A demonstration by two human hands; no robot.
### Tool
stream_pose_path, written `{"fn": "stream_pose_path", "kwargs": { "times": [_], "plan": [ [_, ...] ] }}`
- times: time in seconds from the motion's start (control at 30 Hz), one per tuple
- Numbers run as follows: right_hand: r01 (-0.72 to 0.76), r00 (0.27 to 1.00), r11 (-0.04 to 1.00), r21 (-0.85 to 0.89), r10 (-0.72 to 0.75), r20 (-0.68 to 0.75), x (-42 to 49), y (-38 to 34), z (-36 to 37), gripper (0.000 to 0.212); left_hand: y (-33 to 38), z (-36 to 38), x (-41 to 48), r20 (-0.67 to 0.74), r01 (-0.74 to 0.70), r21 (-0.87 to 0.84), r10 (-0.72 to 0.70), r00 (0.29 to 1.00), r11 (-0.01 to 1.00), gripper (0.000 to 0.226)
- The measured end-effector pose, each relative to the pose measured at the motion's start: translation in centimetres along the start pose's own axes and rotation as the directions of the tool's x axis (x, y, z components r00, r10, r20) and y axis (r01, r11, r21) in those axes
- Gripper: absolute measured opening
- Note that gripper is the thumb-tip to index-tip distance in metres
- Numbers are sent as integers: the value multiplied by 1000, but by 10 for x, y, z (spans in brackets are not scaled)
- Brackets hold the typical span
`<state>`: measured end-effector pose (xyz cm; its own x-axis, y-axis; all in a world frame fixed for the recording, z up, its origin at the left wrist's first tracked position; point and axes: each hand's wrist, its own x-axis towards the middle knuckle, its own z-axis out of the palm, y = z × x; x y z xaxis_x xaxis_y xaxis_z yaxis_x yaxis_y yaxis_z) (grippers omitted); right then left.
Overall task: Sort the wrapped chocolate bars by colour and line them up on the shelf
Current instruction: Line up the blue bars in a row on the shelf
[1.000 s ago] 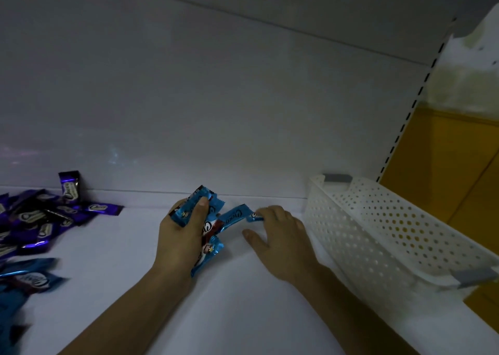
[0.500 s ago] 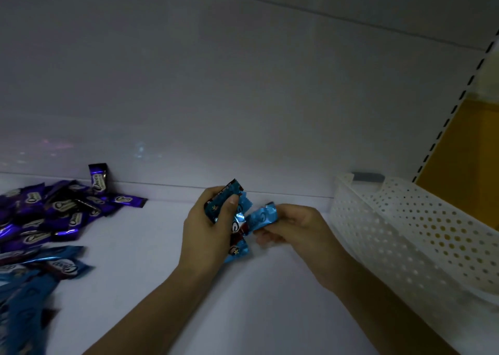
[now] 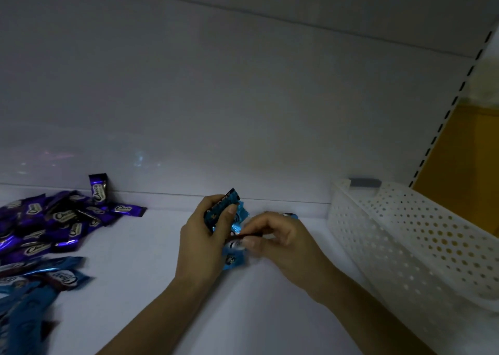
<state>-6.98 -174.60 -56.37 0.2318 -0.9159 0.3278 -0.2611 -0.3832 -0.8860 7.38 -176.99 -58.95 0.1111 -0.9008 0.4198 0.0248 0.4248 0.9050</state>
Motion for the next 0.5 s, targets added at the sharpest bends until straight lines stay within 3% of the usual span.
{"fn": "stream_pose_path", "kwargs": {
  "times": [0.1,0.17,0.33,0.5],
  "plan": [
    [-74,968,994,85,93,-234,7,5,-17,16,-1,1,1,-61,25,5,-25,998,1000,12],
    [-156,929,988,-18,141,-341,9,16,-31,17,-2,1,2,-86,59,-21,-61,994,998,12],
    [-343,897,834,-433,154,-414,11,49,-35,11,-1,1,4,-108,85,-7,-86,990,996,11],
    [-348,895,710,-612,56,-443,27,56,-31,11,-2,0,5,-98,111,18,-108,989,994,8]
  ]
}}
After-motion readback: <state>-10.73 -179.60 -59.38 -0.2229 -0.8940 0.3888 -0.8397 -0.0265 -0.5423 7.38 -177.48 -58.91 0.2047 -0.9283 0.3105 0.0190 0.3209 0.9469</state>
